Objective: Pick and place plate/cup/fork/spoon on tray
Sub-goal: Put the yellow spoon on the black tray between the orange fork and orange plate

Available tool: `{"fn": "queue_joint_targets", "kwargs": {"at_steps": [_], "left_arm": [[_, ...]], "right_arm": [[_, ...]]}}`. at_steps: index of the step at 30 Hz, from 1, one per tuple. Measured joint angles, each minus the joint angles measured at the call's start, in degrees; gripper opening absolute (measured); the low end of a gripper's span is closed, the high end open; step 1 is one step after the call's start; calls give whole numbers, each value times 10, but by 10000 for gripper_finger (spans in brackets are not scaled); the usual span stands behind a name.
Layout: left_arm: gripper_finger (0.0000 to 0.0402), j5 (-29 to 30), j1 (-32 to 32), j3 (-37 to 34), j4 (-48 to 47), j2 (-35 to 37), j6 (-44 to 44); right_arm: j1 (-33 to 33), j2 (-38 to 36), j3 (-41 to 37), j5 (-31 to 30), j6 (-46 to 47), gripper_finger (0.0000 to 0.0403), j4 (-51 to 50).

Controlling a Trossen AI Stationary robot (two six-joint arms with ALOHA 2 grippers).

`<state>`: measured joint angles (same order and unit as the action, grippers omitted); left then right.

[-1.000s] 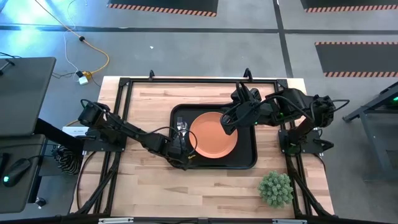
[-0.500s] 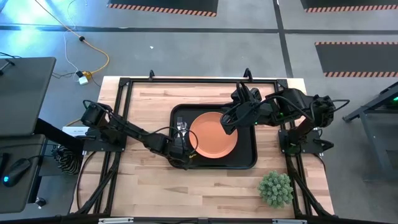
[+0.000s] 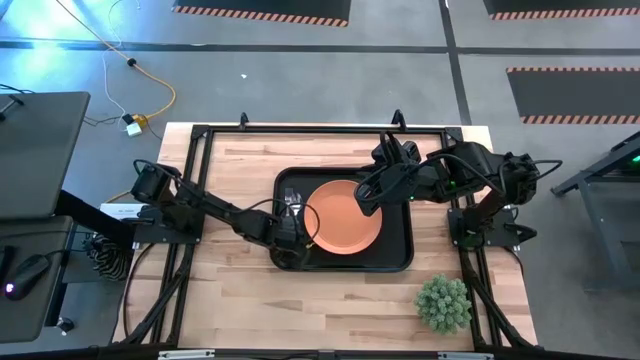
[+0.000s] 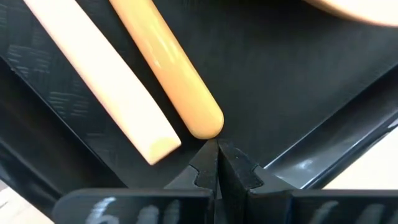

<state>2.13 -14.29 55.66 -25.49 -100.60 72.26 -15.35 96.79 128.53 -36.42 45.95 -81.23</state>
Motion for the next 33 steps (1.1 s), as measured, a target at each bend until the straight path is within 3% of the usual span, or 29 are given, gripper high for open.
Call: {"fn": "queue_joint_targets", "kwargs": {"at_steps": [33], "left_arm": [[0, 0, 19, 0, -15, 0, 1]], "right_arm": [[0, 0, 0, 0, 0, 71, 0]]}}
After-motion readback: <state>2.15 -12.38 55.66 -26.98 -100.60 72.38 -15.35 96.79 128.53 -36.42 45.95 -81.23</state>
